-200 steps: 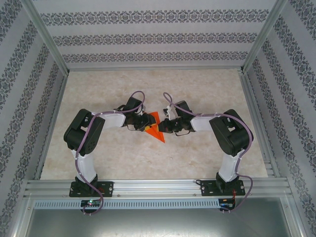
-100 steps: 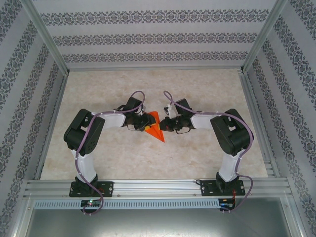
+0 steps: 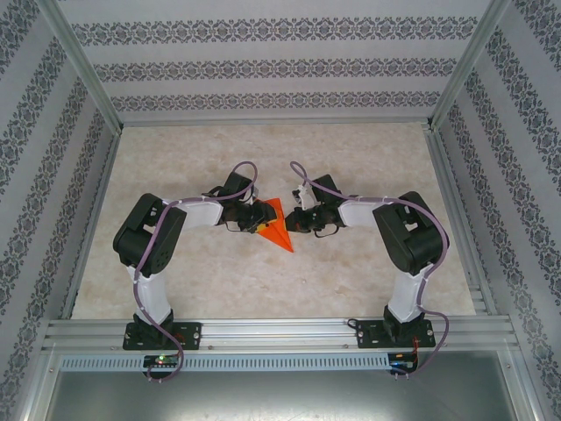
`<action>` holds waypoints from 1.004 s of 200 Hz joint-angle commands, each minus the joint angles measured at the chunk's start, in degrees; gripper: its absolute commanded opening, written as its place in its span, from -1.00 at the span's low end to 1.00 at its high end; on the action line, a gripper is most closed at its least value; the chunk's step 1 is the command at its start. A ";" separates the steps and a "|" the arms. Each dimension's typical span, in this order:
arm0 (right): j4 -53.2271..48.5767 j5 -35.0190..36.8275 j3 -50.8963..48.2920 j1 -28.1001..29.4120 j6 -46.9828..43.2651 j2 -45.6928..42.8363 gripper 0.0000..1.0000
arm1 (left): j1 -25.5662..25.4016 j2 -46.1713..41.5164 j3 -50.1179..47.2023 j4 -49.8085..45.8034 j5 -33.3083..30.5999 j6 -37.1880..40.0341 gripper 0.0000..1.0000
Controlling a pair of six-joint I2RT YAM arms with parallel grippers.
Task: Fold a paper plane with a square sheet of paper (fold left side to right side)
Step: Fourth fold the wing at the center of the table.
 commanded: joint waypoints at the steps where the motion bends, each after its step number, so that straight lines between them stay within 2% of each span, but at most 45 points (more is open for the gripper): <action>1: -0.83 1.15 0.92 -0.60 -1.30 0.95 -0.99 | -0.64 -0.20 0.50 -4.56 -2.62 1.30 -0.16; 143: -3.29 2.71 2.15 -0.47 -2.55 3.05 -0.98 | -0.67 0.12 0.81 -4.43 -2.34 1.42 -0.16; 201: -7.30 4.67 3.32 0.27 -4.05 4.37 -0.98 | -0.65 -1.19 1.22 -4.74 -1.73 1.80 -0.16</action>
